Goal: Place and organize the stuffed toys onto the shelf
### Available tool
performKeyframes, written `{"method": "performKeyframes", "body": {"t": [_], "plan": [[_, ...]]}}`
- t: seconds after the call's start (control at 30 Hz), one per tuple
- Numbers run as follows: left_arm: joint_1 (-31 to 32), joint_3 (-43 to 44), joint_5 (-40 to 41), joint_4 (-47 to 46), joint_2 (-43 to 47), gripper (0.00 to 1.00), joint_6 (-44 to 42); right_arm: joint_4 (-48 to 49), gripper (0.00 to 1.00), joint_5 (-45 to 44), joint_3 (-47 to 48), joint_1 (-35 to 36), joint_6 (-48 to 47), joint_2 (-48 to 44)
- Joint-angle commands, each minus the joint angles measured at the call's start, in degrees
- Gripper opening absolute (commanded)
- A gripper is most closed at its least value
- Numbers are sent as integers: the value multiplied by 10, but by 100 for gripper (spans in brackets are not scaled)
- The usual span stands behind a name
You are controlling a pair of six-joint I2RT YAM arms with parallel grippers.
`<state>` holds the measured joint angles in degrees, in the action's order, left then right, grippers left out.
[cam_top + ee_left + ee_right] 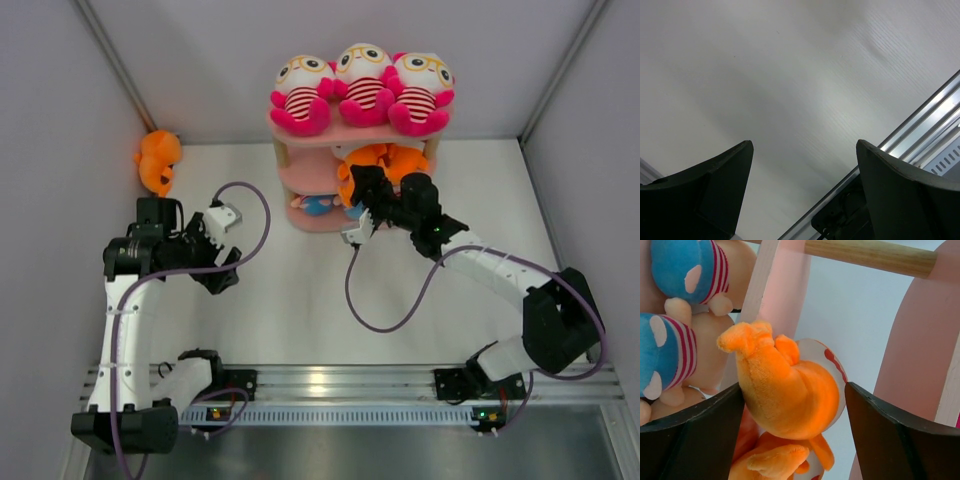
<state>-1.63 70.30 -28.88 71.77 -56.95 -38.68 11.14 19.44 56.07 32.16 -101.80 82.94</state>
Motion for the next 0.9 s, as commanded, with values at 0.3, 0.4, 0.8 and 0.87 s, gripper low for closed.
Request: {"method": "performKeyframes", "body": {"t": [0.3,0.4,0.8,0.87], "plan": [[-2,56,109,-82,-62,89,122,-68,93,10,18,52,42,-57],[-2,88,182,-100,-93,90,144,-64,95,-15,13,63,28,-61],[-110,301,293,-99,-291,91,129,-92,96,-2,32,78,63,-85],[-141,343,299,-100,-332,90,127,-98,97,7,33,79,74,-91]]}}
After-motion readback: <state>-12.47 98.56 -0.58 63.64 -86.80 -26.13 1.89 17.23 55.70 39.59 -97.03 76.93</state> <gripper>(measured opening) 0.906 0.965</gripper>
